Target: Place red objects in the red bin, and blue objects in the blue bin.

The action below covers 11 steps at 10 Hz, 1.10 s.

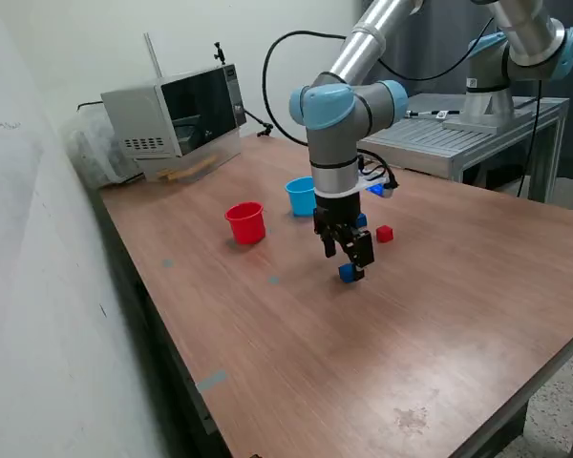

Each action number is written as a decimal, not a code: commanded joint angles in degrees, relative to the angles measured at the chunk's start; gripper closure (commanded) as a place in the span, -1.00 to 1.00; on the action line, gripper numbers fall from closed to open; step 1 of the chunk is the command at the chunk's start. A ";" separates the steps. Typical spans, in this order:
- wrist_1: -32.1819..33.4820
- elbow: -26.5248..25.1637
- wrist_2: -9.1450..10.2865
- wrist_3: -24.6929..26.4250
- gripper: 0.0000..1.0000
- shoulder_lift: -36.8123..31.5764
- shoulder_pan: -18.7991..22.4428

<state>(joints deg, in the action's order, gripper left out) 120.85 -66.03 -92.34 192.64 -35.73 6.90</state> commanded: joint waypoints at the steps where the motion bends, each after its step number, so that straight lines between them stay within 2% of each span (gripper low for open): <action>1: -0.18 -0.15 0.06 0.10 -1.00 -0.04 0.40; 9: -0.18 -0.32 0.23 0.10 -1.00 0.14 1.01; 10: -0.18 -0.41 0.23 0.19 1.00 0.14 1.01; 11: -0.18 -0.41 0.32 0.19 1.00 0.14 1.01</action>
<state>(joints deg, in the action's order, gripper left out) 120.66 -66.39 -92.12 192.80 -35.60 7.87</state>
